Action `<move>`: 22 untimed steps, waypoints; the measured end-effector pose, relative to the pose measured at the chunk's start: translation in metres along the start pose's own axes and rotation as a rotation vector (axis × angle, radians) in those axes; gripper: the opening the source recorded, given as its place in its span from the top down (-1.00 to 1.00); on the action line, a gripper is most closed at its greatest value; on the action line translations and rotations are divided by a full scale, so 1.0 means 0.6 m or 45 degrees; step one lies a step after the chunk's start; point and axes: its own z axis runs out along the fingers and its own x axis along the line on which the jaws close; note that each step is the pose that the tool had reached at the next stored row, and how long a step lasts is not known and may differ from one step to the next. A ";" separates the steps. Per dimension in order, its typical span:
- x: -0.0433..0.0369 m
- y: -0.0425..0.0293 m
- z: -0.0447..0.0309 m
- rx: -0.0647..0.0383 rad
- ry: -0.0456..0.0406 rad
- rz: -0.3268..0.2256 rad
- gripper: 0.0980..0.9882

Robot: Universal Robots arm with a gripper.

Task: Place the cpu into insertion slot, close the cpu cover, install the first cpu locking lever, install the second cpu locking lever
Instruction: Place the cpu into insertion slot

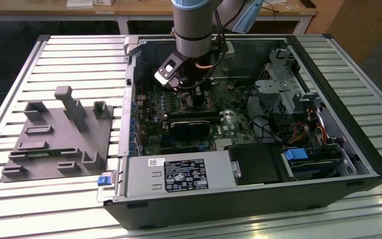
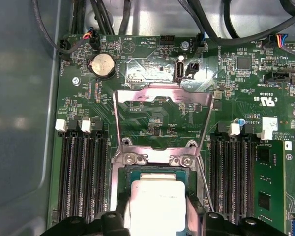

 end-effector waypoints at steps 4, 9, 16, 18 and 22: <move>0.000 0.000 0.000 0.000 0.001 0.000 -0.15; 0.000 0.001 -0.007 0.000 0.001 0.000 -0.15; 0.000 0.001 -0.015 0.000 -0.001 0.000 -0.15; 0.000 0.001 -0.015 0.000 -0.001 0.000 -0.15; 0.000 0.001 -0.015 0.000 -0.001 0.000 0.02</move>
